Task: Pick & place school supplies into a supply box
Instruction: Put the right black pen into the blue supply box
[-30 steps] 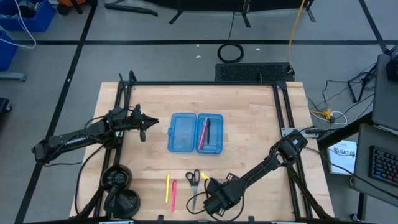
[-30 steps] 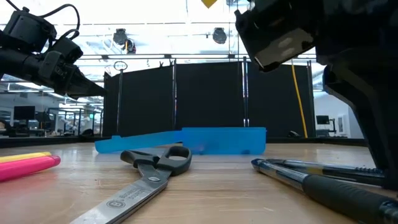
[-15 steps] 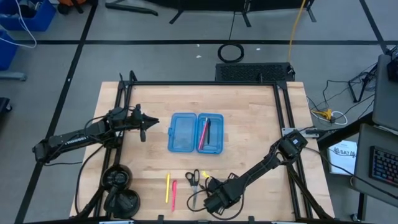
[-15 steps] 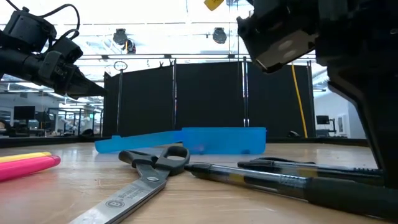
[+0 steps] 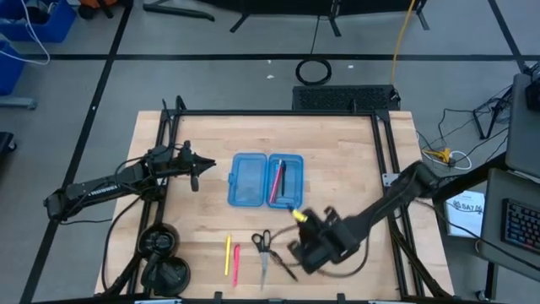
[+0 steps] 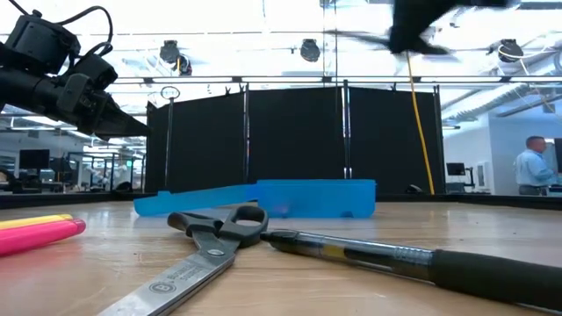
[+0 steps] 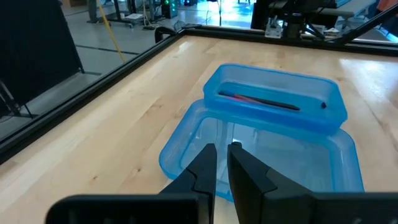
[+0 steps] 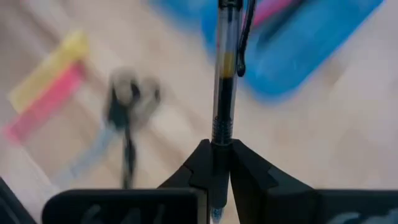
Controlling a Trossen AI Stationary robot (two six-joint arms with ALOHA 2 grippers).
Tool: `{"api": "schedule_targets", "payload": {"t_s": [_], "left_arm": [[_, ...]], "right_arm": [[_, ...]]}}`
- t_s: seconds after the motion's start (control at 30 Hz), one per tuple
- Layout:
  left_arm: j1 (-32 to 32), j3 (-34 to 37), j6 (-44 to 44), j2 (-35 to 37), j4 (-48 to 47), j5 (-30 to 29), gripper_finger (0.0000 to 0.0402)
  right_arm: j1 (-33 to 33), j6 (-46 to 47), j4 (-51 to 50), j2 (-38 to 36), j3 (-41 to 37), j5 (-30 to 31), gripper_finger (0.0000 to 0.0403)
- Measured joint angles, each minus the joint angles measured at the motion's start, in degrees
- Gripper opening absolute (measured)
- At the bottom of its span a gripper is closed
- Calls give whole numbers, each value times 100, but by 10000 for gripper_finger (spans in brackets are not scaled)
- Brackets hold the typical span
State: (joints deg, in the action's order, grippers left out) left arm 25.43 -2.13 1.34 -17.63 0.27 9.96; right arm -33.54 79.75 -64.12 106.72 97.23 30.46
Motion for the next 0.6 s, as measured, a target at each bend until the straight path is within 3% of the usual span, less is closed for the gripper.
{"api": "schedule_targets", "payload": {"t_s": [0.27, 0.47, 0.6], "left_arm": [[0, 0, -35, 0, 4, -1, 42], [-1, 0, -188, 0, 38, -3, 42], [0, 0, -126, 0, 57, -5, 42]], "right_arm": [[891, 278, 276, -386, 12, 302, 30], [2028, -354, 358, -314, 7, -501, 34], [2799, -1211, 1134, -266, -194, -1118, 25]]}}
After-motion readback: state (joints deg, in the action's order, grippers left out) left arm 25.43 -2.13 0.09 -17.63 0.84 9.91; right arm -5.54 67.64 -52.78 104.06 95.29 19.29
